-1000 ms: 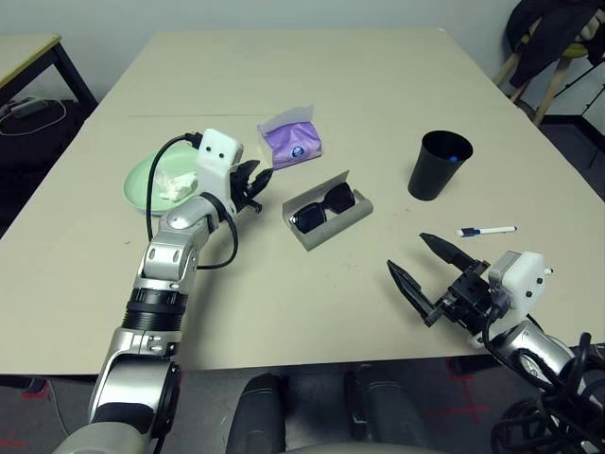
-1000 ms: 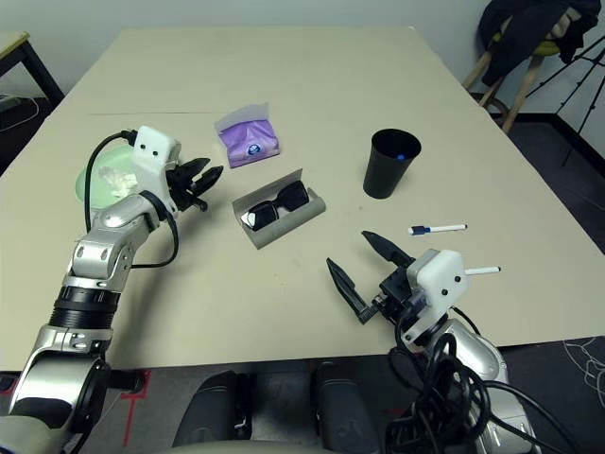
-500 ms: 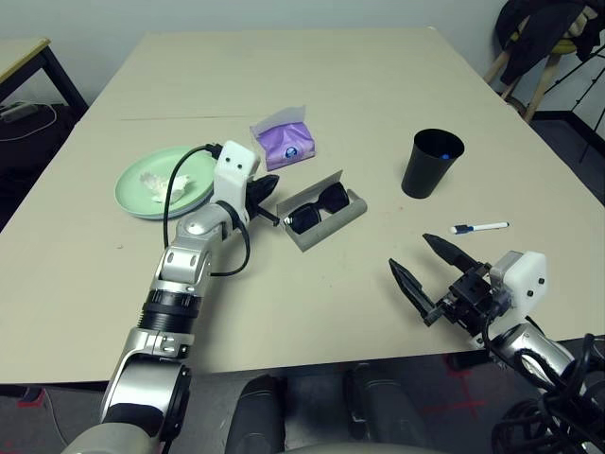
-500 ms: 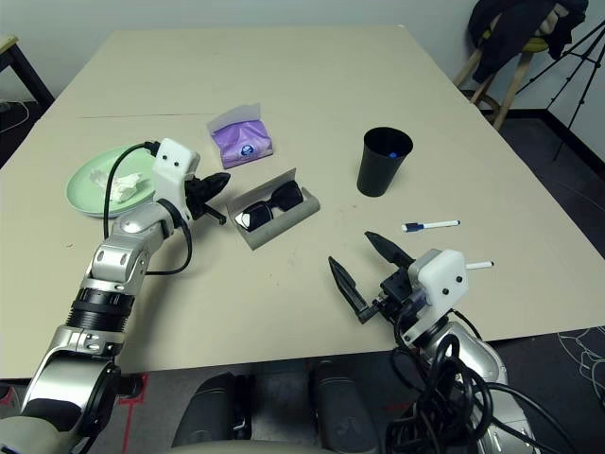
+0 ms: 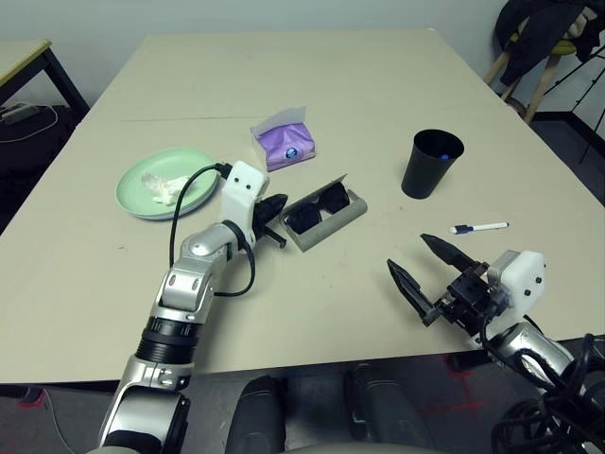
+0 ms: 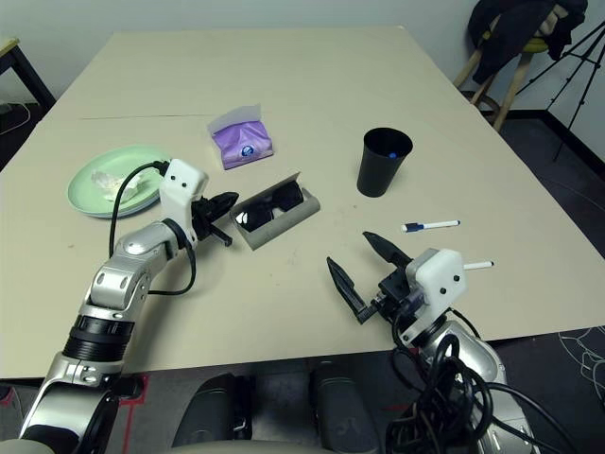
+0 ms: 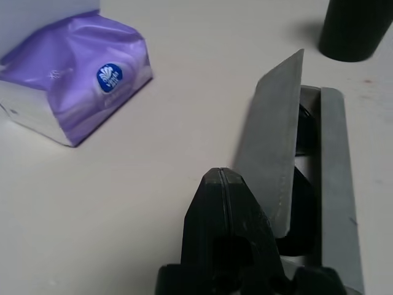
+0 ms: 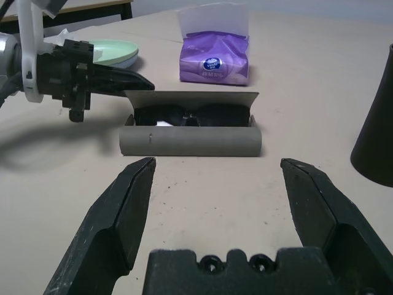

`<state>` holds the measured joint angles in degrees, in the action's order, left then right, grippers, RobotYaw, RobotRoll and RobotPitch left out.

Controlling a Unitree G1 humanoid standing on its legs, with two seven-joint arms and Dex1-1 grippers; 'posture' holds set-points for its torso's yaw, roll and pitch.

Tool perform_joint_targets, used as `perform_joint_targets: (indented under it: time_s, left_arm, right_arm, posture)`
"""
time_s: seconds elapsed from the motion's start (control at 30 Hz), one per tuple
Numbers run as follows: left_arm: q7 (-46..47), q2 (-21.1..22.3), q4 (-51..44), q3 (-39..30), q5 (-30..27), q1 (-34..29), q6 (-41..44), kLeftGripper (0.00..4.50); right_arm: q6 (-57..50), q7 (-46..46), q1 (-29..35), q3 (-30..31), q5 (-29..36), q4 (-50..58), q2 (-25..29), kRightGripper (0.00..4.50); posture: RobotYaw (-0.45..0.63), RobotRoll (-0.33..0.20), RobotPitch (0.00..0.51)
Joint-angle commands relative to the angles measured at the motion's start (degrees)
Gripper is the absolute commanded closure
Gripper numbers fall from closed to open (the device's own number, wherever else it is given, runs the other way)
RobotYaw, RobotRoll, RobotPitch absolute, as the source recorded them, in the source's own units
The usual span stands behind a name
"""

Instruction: Organize and tidy the items on the table.

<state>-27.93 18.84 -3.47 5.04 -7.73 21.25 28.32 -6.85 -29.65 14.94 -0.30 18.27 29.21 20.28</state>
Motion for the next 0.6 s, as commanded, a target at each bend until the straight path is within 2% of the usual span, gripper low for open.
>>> perform_joint_targets:
  time_s: [0.03,0.6]
  left_arm:
    - [0.36,-0.74,-2.56,1.20,-0.24,-2.36,1.96,4.46]
    - [1.96,-3.42,-5.69,3.44,0.13,-7.09,4.38,4.46]
  right_arm:
    - [-0.69,-0.39,0.25,0.14,0.22,0.03,0.69,0.00]
    - [-1.13,-1.23,-0.13,0.12,0.50,-0.03,1.40,0.00]
  posture:
    - [-0.10,0.000,0.138]
    - [-0.10,0.000,0.144]
